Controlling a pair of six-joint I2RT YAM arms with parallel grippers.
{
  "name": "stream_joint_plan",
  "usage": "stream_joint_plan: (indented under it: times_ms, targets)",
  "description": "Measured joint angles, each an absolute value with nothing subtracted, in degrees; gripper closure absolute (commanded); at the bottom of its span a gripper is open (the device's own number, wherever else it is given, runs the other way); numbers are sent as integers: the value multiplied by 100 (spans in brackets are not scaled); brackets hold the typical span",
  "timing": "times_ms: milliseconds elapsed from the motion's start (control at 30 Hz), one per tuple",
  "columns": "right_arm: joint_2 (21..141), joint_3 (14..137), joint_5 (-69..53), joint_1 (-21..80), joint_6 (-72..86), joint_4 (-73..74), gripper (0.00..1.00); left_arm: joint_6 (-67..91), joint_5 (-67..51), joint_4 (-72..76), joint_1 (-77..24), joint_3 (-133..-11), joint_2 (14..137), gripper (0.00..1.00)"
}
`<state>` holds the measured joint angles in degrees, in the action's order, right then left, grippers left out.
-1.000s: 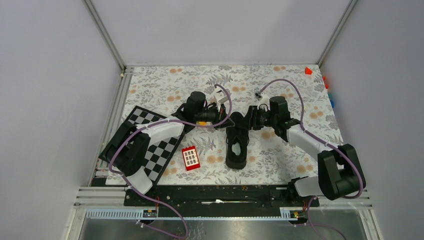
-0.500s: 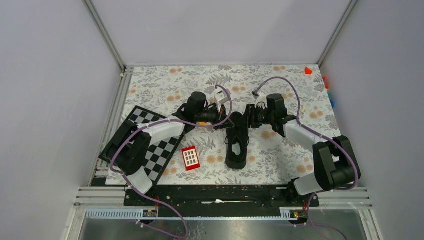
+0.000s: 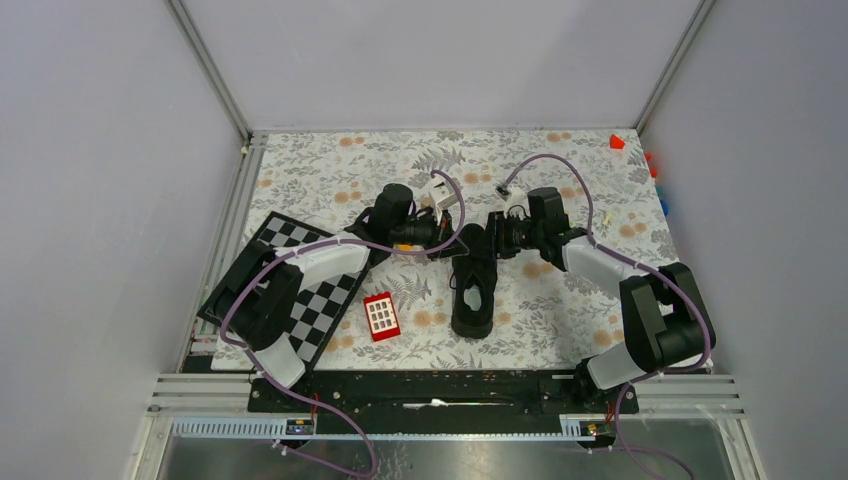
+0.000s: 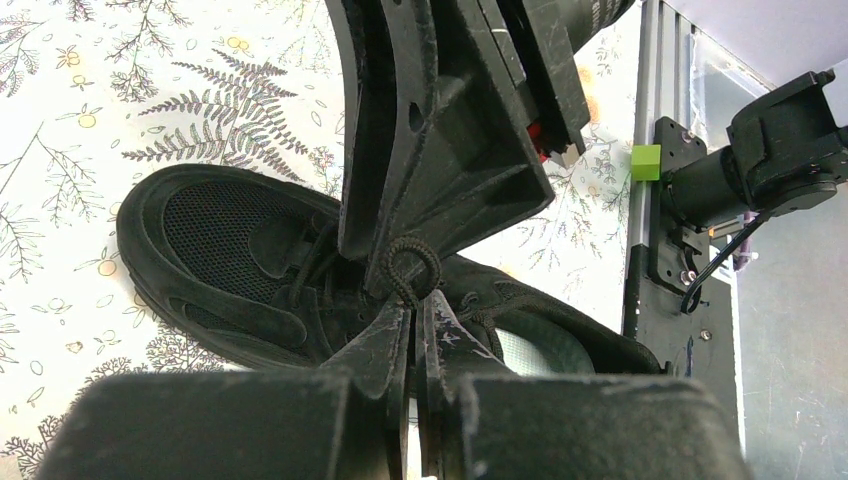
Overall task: Tie the shoes
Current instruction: Cross the shoelace with the shoelace.
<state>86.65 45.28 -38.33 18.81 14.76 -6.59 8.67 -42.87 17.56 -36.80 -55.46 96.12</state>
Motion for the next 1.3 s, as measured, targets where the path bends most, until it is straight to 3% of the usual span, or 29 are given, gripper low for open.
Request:
stream_joint_plan:
  times_ms: [200,733,800,967,1300]
  targets:
    - [8626,4528,-3870,1914,1361,-602,55,827,-4287,1743,-3680,-5546,9612,100]
    - [8582,4622,-3686,2075,967,-451,54,687,-4285,1592,-3680,-5548,9612,100]
    - [8635,4705,-3581,2143,888,-355,59,687,-4285,1592,-3680,-5548,9612,100]
    - [8696,4783,-3343,2263,764,-281,98,687,-4287,1594,-3680,-5548,9612,100]
    - [8532,4532,-2779,2274,945,-596,100,690,-4285,1597,-3680,-5548,9612,100]
